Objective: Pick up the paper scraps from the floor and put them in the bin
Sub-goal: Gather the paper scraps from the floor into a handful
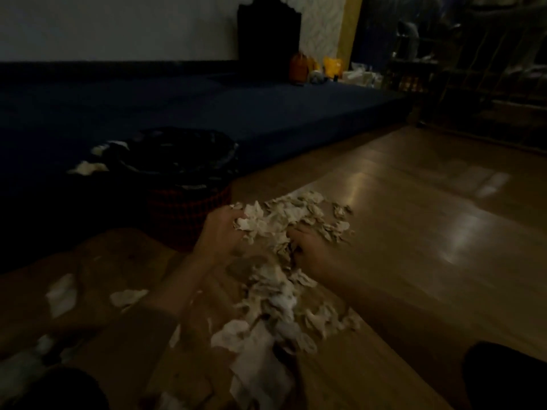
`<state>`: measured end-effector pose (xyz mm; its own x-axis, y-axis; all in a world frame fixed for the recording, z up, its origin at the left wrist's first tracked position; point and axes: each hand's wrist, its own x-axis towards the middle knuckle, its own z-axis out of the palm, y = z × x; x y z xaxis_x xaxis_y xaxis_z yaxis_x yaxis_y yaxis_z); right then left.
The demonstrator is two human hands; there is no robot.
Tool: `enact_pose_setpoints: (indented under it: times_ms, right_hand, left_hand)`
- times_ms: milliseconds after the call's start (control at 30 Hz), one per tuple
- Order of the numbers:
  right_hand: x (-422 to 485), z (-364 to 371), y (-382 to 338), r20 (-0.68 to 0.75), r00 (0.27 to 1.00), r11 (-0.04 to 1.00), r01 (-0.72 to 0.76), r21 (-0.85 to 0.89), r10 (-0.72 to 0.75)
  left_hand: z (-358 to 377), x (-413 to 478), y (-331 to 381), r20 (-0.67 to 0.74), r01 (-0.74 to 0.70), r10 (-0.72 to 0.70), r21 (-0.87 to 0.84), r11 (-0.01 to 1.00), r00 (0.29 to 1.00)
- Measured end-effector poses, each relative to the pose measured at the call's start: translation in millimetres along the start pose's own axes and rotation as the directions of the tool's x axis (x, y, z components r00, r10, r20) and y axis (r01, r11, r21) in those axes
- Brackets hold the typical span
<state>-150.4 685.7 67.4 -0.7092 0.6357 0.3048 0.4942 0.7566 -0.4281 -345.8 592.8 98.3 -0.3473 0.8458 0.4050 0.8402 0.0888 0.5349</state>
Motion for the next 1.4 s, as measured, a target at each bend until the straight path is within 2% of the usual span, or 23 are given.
enact_pose_setpoints:
  times_ms: [167,267,333,433,633,700,733,800,867,967,1133,1200,1267,1333,1400]
  right_hand:
    - [95.7,-10.1,-59.0,-0.045,0.989,0.99,0.14,0.01,-0.139]
    - [148.5,-25.1,-93.7,-0.112,0.964,0.968,0.246,0.048,-0.24]
    - [183.0,-30.5,-114.1,-0.147,0.958,0.961,0.26,0.09,-0.246]
    - [233.8,-25.3,-127.0,-0.176,0.969,0.967,0.202,0.158,-0.173]
    - [288.2,4.6,-124.2,-0.099,0.98,0.963,0.19,0.192,-0.174]
    - [297.4,19.1,-113.5,-0.001,0.986,0.971,0.165,0.172,-0.167]
    - [300.6,25.1,-108.7,0.072,0.984,0.971,0.147,0.188,-0.163]
    - [303.8,28.8,-102.4,0.182,0.973,0.953,0.085,0.291,-0.142]
    - [306.1,24.8,-99.3,0.209,0.966,0.924,0.065,0.378,-0.153]
    - [307.9,9.4,-91.9,0.145,0.959,0.938,0.194,0.286,-0.243]
    - [259.1,-14.4,-57.6,-0.029,0.889,0.884,0.457,0.097,-0.457]
    - [223.8,-9.0,-30.4,-0.026,0.859,0.858,0.511,0.053,-0.511]
    - [187.1,12.7,13.3,0.062,0.881,0.883,0.468,0.041,-0.47]
    - [146.2,42.5,62.9,0.217,0.922,0.945,0.328,0.007,-0.322]
    - [101.4,70.5,106.6,0.339,0.934,0.988,0.143,-0.06,-0.114]
  left_hand:
    - [-100.1,33.4,-5.9,-0.131,-0.048,0.055,0.061,0.997,0.99]
    - [-143.6,53.1,-13.4,-0.23,0.01,0.016,0.112,0.994,0.973]
    - [-164.0,63.7,-21.0,-0.239,0.046,-0.007,0.158,0.986,0.971]
    - [-178.0,79.3,-33.0,-0.256,0.087,-0.032,0.207,0.975,0.966]
    - [-157.1,121.0,-57.1,-0.275,0.128,-0.055,0.253,0.959,0.96]
    - [-139.7,131.2,-66.7,-0.27,0.139,-0.073,0.233,0.962,0.96]
    - [-130.6,134.5,-72.5,-0.224,0.166,-0.109,0.254,0.953,0.969]
    - [-115.2,138.6,-83.0,-0.14,0.225,-0.188,0.327,0.918,0.972]
    - [-105.5,140.1,-87.9,-0.171,0.247,-0.2,0.323,0.914,0.965]
    - [-96.2,140.5,-78.1,-0.275,0.233,-0.139,0.347,0.908,0.951]
    - [-60.5,129.4,-37.0,-0.323,0.045,0.114,0.446,0.894,0.939]
    - [-26.8,113.8,-26.3,-0.274,-0.019,0.151,0.431,0.902,0.95]
    - [17.3,89.0,-21.4,-0.128,-0.019,0.071,0.369,0.929,0.989]
    - [64.0,54.0,-21.6,0.103,0.062,-0.096,0.293,0.954,0.99]
    - [103.3,15.6,-23.5,0.292,0.187,-0.263,0.264,0.946,0.92]
